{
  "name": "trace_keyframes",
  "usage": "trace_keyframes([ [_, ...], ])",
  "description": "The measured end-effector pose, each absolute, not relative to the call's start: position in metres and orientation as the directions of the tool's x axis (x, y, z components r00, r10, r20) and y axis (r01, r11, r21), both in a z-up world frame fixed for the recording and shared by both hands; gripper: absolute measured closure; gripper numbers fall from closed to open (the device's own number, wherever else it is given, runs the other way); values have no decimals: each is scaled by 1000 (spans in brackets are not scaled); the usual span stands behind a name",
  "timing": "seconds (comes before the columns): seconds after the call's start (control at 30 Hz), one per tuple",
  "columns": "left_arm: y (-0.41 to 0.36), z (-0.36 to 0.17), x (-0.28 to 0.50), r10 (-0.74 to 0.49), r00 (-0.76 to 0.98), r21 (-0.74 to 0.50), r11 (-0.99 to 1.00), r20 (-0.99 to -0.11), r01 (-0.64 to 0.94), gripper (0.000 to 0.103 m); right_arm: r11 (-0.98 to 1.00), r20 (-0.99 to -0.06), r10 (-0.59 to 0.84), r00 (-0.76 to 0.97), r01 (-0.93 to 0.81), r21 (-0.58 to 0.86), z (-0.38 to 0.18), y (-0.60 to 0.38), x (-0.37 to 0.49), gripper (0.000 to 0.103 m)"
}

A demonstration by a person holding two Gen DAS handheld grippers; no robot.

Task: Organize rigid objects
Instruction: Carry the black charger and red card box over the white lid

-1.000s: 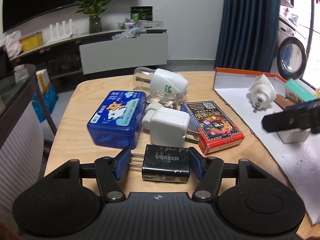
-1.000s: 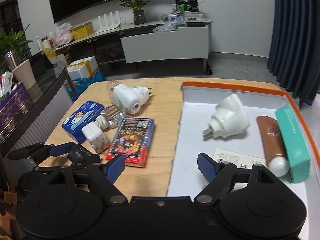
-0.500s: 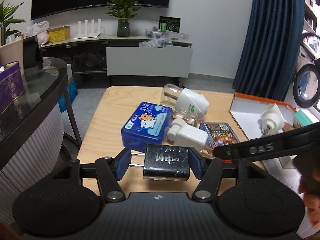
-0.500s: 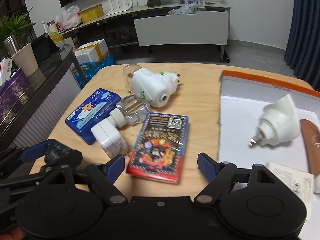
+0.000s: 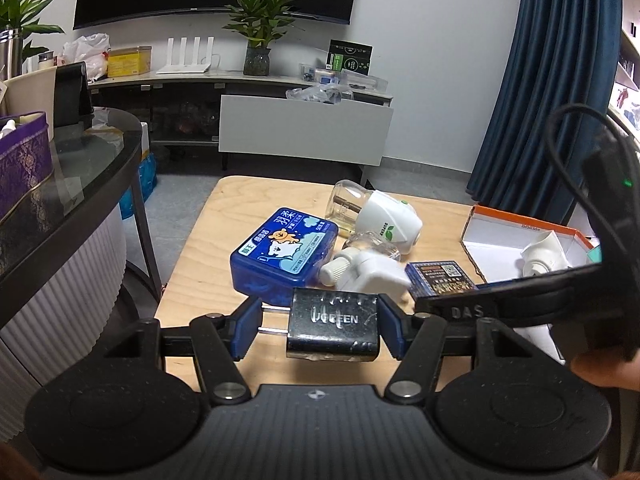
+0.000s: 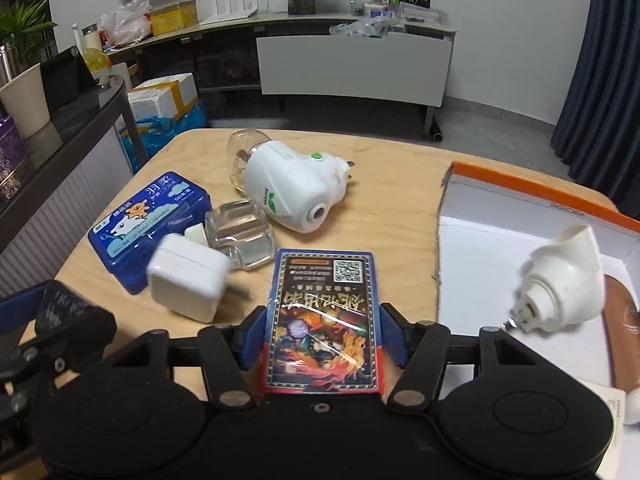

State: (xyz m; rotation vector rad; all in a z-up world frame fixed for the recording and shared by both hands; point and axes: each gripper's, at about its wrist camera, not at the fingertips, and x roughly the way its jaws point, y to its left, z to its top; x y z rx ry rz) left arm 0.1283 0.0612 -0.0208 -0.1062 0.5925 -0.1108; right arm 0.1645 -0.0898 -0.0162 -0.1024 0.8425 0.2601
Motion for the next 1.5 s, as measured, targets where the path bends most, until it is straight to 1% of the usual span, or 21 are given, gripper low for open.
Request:
trace_keyframes([
  [0.17,58,-20,126,-143,823,-132,988,-550,83,41,968,-743,207,636,-244,61,-12,-110,149,32],
  [0.43,41,-14,114,-169,823,-165,982,-542,94,41,968,-683,233,692,-232,95,22,-135,110,32],
  [0.63,26,0,96,-125,837,-125,990,-533,68,41,969,-660,232,715,-228,93,36,-150,81,32],
  [0.73,20,11,87,-114,841,-124,991,-529,56,41,969,-652,237,720,-219,110,42,-159,67,32],
  [0.83,11,20,77,-108,847,-126,991,-521,48,41,971,-639,229,734,-221,93,47,-166,52,32],
  [1.07,-22,33,57,-145,849,-135,987,-509,87,41,977,-608,207,766,-193,90,62,-193,22,32],
  [1.5,-69,36,36,-212,832,-137,977,-513,165,41,988,-596,154,788,-110,110,69,-247,-12,32],
])
